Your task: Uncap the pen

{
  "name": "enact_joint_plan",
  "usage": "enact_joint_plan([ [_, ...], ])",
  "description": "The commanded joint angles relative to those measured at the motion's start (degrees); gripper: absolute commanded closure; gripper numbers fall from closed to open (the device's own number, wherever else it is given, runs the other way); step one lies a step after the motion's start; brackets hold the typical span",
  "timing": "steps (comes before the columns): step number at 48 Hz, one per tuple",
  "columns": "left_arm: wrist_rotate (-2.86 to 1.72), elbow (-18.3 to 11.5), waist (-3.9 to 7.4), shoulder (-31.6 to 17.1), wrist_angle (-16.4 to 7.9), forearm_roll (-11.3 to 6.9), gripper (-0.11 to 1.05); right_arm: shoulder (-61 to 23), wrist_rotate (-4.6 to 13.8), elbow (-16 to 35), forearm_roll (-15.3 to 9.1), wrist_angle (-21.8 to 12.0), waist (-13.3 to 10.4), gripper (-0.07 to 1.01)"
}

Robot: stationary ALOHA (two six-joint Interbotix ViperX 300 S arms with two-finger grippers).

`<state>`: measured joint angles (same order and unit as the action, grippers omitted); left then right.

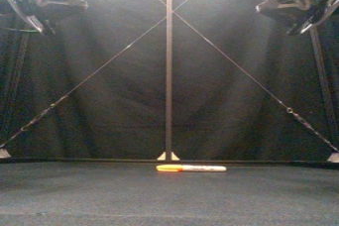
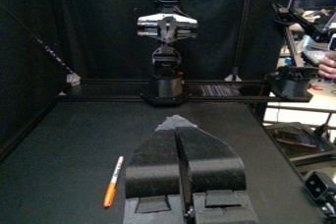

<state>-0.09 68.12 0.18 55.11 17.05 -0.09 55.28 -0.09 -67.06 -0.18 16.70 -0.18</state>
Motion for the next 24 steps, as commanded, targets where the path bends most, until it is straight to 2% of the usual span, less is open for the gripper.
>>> enact_joint_plan([
  [1, 0.35, -1.23, 0.44, -4.66, 0.79, 0.00, 0.99, -3.16, 0.00, 0.97, -0.26, 0.44, -1.93, 0.98],
  [6, 0.44, -2.11, 1.49, -9.58, 1.41, 0.09, 0.95, -8.35, 0.00, 1.93, -1.05, 0.44, -4.57, 0.96],
  [14, 0.53, -3.96, 3.78, -17.75, 3.08, 0.53, 0.93, -19.86, 0.35, 4.83, -2.02, 0.44, -10.63, 0.90],
  [19, 0.53, -5.36, 5.10, -22.32, 3.60, 1.23, 0.88, -26.89, 0.26, 7.12, -2.02, 0.44, -13.10, 0.83],
  [24, 0.53, -6.68, 5.98, -26.02, 3.87, 1.85, 0.82, -34.01, 0.00, 9.58, -2.20, 0.44, -14.15, 0.72],
])
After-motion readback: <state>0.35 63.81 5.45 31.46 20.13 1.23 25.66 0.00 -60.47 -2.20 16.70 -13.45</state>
